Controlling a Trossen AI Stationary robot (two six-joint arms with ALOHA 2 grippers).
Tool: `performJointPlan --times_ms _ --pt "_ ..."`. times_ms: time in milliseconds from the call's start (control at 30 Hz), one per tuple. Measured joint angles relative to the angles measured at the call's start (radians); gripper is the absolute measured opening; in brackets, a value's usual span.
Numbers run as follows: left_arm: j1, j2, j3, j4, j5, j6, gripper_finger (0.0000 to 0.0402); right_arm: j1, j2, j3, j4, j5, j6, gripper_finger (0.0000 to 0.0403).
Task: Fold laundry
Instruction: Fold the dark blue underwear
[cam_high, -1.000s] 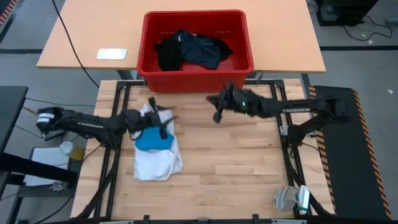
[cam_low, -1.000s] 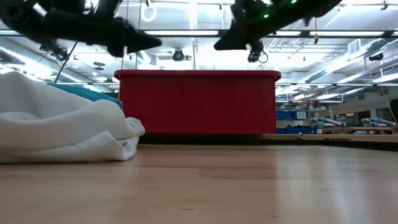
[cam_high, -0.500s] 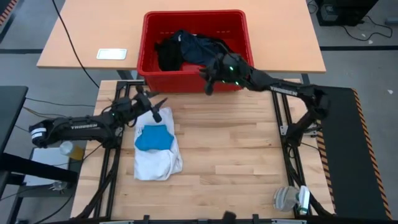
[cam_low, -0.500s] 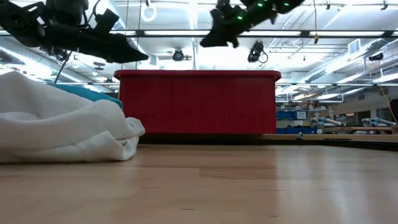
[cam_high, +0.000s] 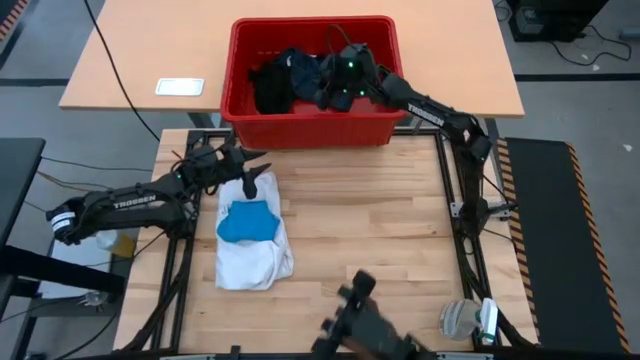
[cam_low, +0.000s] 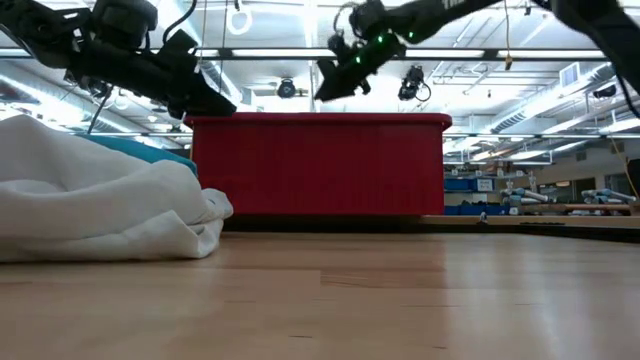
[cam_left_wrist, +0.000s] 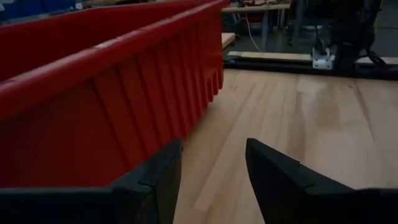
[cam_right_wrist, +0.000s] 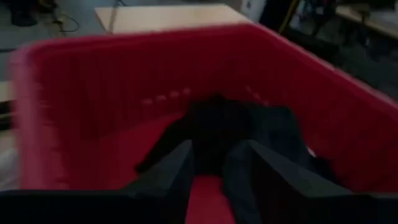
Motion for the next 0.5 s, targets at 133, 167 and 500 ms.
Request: performJointPlan --times_ms 133,167,500 --pt "-0.002 0.000 0.000 -0.025 0.000 0.007 0.0180 -0.097 0.054 0.013 -0.014 -0.097 0.068 0.0209" --pt "-0.002 0.000 0.000 -0.028 0.000 0.007 0.0180 -0.120 0.071 0.013 -0.016 -0.124 0.088 0.0223" --pt "-0.002 0.000 0.000 -0.029 0.000 0.010 0.0180 -0.195 0.210 0.011 -0.139 -0.112 0.159 0.0359"
